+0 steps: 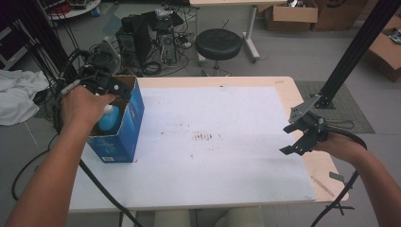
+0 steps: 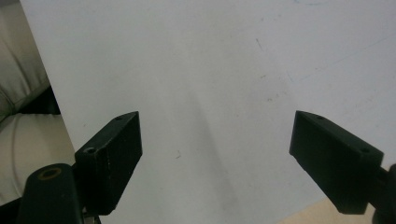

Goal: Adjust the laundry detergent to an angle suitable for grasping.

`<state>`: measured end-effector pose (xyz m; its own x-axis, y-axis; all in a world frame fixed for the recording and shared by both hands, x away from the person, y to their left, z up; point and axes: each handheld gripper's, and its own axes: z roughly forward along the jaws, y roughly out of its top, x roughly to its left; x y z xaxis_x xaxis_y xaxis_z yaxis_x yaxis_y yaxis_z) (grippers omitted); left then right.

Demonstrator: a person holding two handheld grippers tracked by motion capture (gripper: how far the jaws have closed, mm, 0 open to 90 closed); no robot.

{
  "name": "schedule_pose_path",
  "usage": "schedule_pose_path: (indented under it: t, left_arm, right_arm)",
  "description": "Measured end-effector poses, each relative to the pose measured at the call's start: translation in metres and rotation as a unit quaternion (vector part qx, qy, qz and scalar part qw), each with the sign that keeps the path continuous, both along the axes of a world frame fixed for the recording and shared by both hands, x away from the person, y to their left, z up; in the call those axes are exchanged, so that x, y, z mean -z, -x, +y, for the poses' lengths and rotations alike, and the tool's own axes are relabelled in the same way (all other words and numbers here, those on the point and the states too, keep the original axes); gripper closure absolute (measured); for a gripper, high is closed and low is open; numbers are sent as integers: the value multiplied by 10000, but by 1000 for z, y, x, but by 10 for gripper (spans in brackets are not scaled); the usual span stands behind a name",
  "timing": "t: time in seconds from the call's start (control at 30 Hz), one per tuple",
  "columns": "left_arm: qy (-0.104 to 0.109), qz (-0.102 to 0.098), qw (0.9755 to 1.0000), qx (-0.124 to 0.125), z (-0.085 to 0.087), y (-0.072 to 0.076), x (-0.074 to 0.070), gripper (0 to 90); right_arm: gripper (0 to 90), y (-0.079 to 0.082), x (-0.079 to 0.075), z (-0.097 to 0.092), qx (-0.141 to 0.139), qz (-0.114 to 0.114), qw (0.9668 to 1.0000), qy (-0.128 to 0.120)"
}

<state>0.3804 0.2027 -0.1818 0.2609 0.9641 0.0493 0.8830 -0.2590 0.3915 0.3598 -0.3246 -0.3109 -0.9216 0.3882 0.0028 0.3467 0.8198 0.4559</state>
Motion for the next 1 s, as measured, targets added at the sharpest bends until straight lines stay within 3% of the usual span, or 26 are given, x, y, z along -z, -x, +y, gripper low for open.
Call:
schedule_pose_path:
  t: [0.4, 0.5, 0.77, 1.0]
  left_arm:
    - [-10, -110, 9983, 574, -27, -2, -5, 198]
    - [4, -188, 9956, 916, -35, -3, -6, 196]
    - [-22, -107, 9876, 1564, -60, -8, -4, 196]
    - [-67, -116, 9769, 2133, -79, -12, 0, 191]
  right_arm:
    - [168, 1, -2, 0, 20, -15, 10000, -7]
    - [168, 1, -3, 1, 21, -10, 10000, 7]
    - [167, 0, -4, 6, -30, -3, 10000, 42]
    - [167, -2, -5, 10, -38, 23, 10000, 77]
